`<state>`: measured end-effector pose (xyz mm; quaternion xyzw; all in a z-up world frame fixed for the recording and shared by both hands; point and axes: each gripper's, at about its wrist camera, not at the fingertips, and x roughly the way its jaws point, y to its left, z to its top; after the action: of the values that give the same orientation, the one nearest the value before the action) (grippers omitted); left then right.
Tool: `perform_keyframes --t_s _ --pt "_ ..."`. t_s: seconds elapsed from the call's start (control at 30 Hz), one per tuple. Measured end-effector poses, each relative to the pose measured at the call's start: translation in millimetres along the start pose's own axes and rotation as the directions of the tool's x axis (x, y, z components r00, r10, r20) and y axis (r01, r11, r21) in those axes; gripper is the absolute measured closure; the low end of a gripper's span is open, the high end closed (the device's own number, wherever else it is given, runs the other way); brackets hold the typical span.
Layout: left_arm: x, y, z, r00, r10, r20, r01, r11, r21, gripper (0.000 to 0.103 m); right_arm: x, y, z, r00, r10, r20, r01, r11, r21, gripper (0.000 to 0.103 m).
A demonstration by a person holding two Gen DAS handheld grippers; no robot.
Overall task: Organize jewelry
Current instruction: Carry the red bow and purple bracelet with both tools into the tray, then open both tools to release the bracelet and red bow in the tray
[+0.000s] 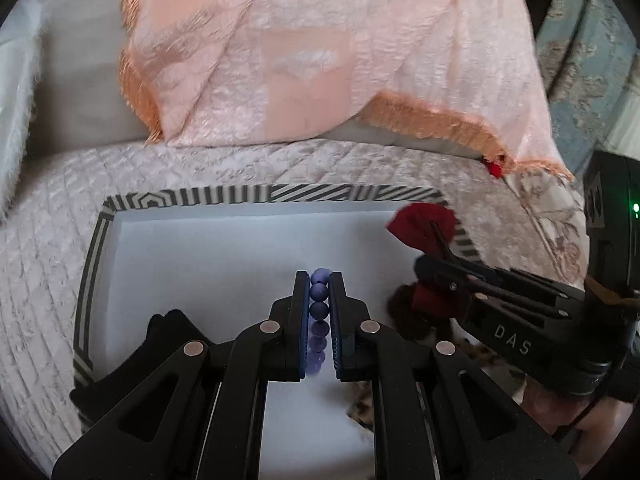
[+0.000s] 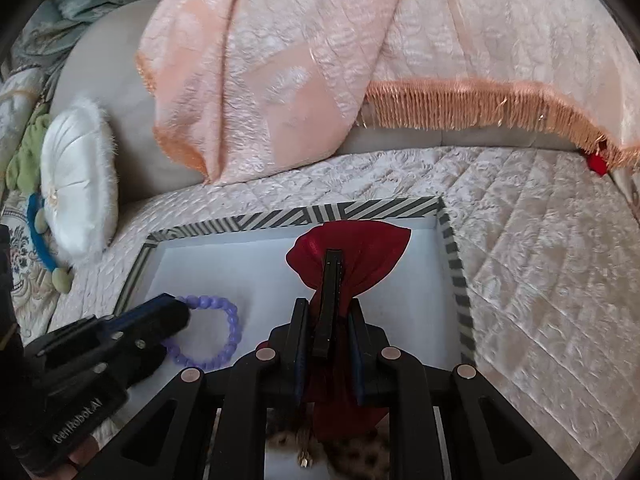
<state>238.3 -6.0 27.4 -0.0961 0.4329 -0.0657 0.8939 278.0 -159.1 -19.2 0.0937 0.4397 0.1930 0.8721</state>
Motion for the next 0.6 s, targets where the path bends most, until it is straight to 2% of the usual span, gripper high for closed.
perform_keyframes --t_s 0.07,0.17,0.23,0.27,0.3,0.37,0.6 --pt "6 5 0 1.000 0.021 -0.019 -0.022 0.999 -0.030 0.095 10 -4 1 0.999 -0.025 -0.026 0.025 1.000 0.017 0.086" --pt "10 7 -2 0.998 0.066 -0.018 -0.067 0.998 -0.018 0.095 20 -8 2 0.998 -0.020 -0.054 0.022 0.999 0.032 0.086" --pt "11 9 -4 0.997 0.072 -0.027 -0.072 0.997 -0.018 0.093 24 -9 4 0.998 -0.020 -0.061 0.022 0.999 0.033 0.081" --pt "10 10 -4 0.997 0.075 -0.027 -0.076 0.997 -0.021 0.089 24 -9 4 0.998 -0.023 -0.059 0.025 0.999 0.038 0.075" --pt "9 11 -6 0.997 0.080 -0.023 -0.081 0.996 -0.022 0.079 23 -9 4 0.999 -0.020 -0.048 0.021 0.999 0.036 0.071" --pt "5 13 -6 0.996 0.093 -0.011 -0.094 0.995 -0.022 0.065 21 -7 3 0.999 -0.019 -0.033 0.020 0.999 0.025 0.066" --pt "-27 19 -7 0.992 0.123 0.034 -0.123 0.992 -0.001 0.064 -8 -2 -9 0.999 -0.042 0.008 0.042 0.999 -0.014 0.065"
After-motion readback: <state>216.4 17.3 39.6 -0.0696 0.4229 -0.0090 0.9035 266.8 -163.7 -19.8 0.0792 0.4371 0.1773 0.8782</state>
